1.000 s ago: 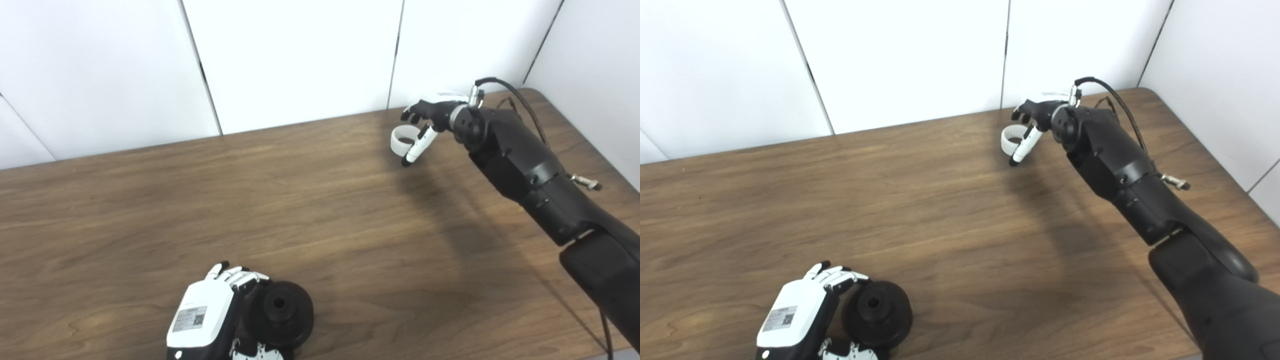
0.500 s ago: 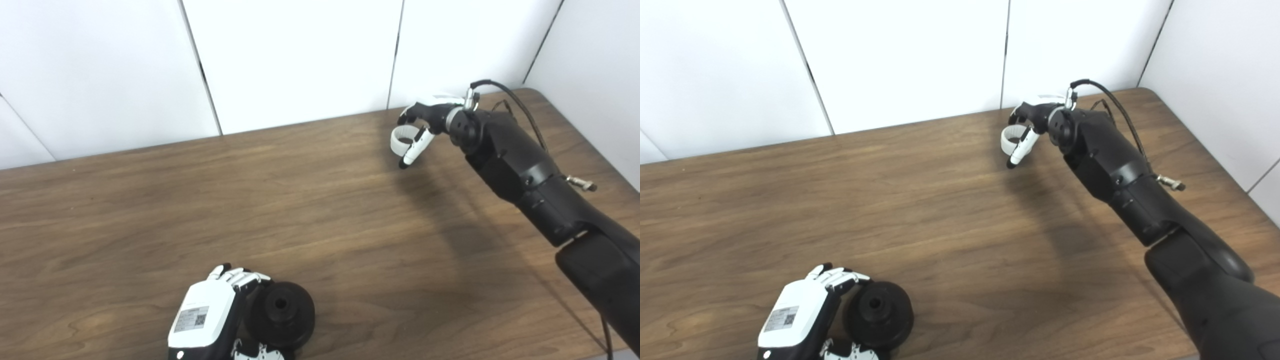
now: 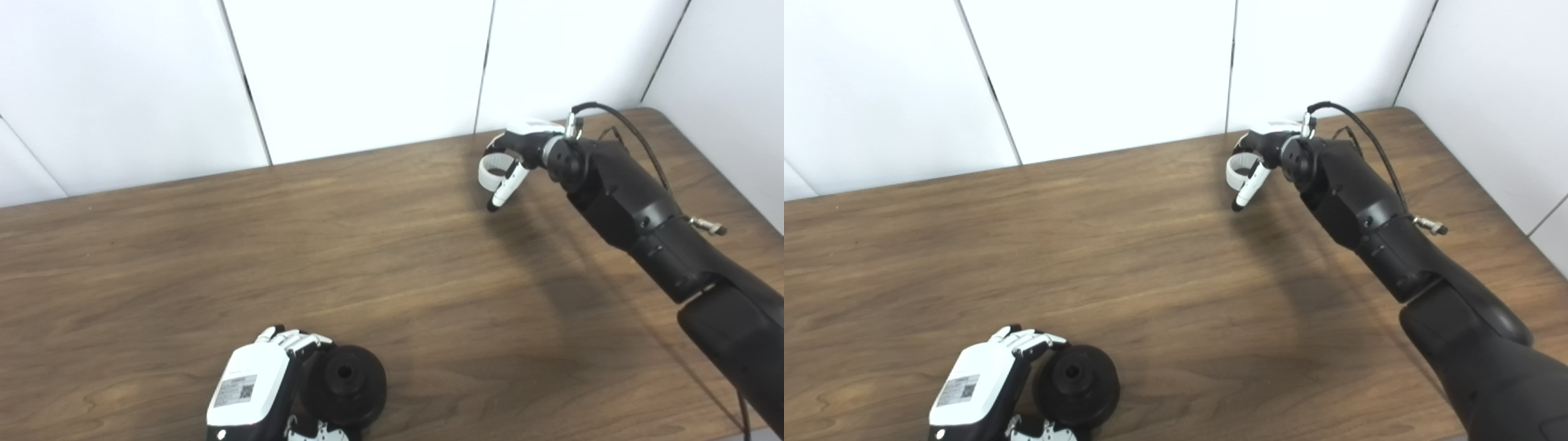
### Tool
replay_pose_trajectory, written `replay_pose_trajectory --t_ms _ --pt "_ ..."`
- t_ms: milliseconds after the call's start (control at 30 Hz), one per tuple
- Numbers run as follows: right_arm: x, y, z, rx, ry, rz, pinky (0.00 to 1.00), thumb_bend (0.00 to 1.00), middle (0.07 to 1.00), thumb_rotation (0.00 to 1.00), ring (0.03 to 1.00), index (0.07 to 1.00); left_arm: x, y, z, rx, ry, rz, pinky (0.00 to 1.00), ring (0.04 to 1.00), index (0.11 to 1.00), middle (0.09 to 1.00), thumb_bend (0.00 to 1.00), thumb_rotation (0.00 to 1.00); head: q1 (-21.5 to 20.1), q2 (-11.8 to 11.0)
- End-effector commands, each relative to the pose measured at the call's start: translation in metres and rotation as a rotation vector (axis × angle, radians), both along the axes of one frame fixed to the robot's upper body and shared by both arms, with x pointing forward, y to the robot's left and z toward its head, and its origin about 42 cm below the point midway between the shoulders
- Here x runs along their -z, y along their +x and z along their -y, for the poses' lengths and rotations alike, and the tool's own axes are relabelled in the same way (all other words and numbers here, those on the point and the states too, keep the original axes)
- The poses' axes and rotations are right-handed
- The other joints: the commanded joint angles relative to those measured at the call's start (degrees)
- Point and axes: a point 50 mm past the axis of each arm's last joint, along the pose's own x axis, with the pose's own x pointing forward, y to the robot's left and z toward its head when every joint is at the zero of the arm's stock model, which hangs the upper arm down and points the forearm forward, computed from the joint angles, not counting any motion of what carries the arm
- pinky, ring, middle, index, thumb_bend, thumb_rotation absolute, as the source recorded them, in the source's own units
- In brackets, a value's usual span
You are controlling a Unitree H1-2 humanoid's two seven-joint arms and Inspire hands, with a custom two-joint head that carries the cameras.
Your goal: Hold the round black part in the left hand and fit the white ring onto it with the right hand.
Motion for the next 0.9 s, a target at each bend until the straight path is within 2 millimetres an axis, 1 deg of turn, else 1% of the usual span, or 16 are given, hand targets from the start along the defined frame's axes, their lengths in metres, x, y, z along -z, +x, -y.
replay_pose_trajectory --t_ms 0,167,300,500,633,867 --pt "-0.0391 0.0129 -0.0013 -0.016 -0.023 0.099 1.0 0.83 0.894 0.29 0.949 0.835 -0.0006 -0.004 0.0037 0.026 0.01 0.0 0.91 0.82 0.481 0.738 0.52 0.05 -0.1 0.2" --pt "-0.0397 0.0113 0.0002 -0.035 -0.039 0.124 1.0 0.82 0.893 0.26 0.972 0.726 -0.0012 -0.0043 0.0044 0.019 0.012 -0.004 0.92 0.822 0.481 0.738 0.52 0.05 0.0 0.2" --pt "-0.0393 0.0109 0.0011 -0.041 -0.061 0.141 1.0 0.81 0.91 0.26 0.976 0.685 -0.0007 -0.0043 0.0042 0.019 0.013 -0.004 0.92 0.822 0.481 0.738 0.52 0.05 0.0 0.2" --pt "-0.0391 0.0112 0.0023 -0.043 -0.086 0.147 1.0 0.81 0.918 0.27 0.981 0.688 -0.0008 -0.0048 0.0035 0.017 0.008 -0.003 0.93 0.826 0.481 0.737 0.52 0.05 -0.2 0.4" --pt "-0.0393 0.0116 0.0036 -0.041 -0.094 0.147 1.0 0.82 0.917 0.28 0.983 0.699 -0.0009 -0.0049 0.003 0.018 0.01 -0.01 0.94 0.832 0.481 0.745 0.52 0.05 -0.3 0.4" --pt "-0.0395 0.0112 0.007 -0.035 -0.096 0.149 1.0 0.83 0.919 0.29 0.985 0.71 -0.0016 -0.0045 0.0034 0.018 0.011 -0.009 0.93 0.826 0.481 0.742 0.52 0.05 -0.3 0.4"
